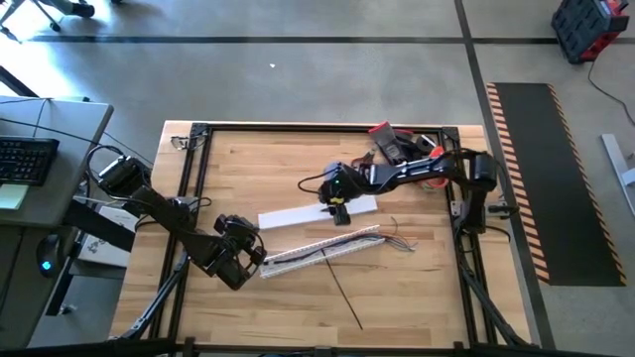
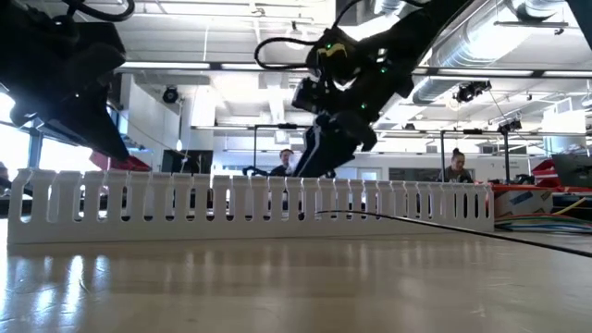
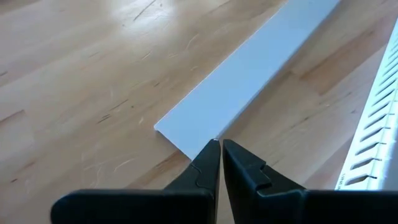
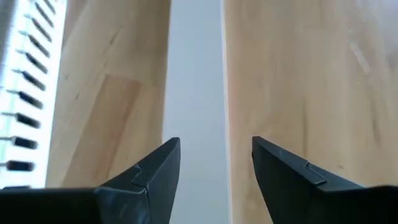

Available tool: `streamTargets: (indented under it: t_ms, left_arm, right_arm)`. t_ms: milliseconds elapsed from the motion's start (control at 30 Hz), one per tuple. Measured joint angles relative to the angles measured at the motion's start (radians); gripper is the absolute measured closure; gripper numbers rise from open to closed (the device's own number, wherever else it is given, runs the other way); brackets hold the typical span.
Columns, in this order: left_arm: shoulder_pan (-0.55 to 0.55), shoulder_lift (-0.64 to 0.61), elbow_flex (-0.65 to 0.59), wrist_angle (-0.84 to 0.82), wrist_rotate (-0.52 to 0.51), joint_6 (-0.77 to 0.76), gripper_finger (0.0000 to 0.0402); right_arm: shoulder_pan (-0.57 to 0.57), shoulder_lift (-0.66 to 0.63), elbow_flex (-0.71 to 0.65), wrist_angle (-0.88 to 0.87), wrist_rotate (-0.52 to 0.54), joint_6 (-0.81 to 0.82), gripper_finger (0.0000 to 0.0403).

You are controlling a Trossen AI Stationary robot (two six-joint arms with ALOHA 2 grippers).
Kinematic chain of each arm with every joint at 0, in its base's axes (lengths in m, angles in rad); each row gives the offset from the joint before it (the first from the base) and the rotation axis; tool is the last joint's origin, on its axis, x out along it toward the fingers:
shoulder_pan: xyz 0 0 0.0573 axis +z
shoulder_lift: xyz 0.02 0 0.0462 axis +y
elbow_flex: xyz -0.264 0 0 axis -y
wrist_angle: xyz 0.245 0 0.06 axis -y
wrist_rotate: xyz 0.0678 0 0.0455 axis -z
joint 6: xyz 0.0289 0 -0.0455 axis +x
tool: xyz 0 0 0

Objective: Ziptie cables
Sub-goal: Close the white cable duct

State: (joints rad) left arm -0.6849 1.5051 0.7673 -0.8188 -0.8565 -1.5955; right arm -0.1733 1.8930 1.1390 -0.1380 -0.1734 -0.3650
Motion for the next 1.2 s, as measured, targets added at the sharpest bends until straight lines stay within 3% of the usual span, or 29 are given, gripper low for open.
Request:
streamTargets:
  t_ms: [133,367,667,767,1000,1200]
  left_arm:
    - [0.001,0.000,0.000,-0.001,-0.007,0.000,0.0399]
    - [0.001,-0.003,0.000,0.001,-0.021,0.005,0.0399]
    - [0.001,-0.003,0.000,0.003,-0.021,0.025,0.0399]
    - [0.001,-0.003,0.001,0.004,-0.021,0.027,0.0399]
    - [0.001,-0.003,0.001,0.004,-0.022,0.028,0.0399]
    - [0.002,-0.003,0.001,0.006,-0.022,0.027,0.0399]
  right_arm:
    - [-0.002,-0.001,-0.002,0.037,0.001,0.008,0.0218]
    - [0.009,0.098,0.000,0.284,-0.179,0.033,0.0204]
    - [0.036,0.211,0.001,0.501,-0.155,0.016,0.0078]
    - [0.035,0.234,0.002,0.507,-0.103,0.000,0.0058]
    - [0.020,0.298,0.006,0.508,-0.139,-0.006,0.0072]
    - [0.000,0.354,0.010,0.502,-0.173,-0.006,0.0120]
